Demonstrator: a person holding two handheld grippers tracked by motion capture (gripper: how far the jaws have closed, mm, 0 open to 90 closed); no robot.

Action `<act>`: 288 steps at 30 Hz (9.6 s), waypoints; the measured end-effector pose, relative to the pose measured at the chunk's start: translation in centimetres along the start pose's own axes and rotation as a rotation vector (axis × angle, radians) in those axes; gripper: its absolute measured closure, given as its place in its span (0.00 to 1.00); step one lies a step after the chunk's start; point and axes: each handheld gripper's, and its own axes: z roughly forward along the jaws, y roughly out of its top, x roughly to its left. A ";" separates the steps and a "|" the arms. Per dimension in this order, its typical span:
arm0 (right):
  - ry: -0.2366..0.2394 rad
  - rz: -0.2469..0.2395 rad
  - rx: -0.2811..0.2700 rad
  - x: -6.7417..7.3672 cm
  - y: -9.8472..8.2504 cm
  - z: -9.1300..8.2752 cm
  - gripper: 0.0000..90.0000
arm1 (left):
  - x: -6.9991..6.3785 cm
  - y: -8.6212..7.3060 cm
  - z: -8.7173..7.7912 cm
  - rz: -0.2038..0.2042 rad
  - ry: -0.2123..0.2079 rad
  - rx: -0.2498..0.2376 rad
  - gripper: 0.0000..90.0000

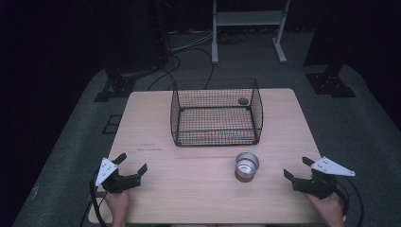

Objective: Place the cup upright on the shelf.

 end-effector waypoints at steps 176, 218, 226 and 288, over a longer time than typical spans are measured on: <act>0.257 -0.124 -0.001 8.4 17.7 7.4 0.20 | -0.1 0.1 -0.2 0.006 -0.004 -0.023 0.00; 0.194 -0.193 0.027 8.4 25.8 13.0 0.20 | 0.0 0.1 -0.1 0.014 -0.009 -0.016 0.00; 0.204 -0.187 0.033 8.4 27.0 14.2 0.20 | 0.0 0.1 -0.1 0.011 -0.009 -0.016 0.00; 0.247 -0.133 0.288 7.4 23.3 28.5 0.19 | 0.0 0.1 -0.1 0.009 -0.015 -0.019 0.00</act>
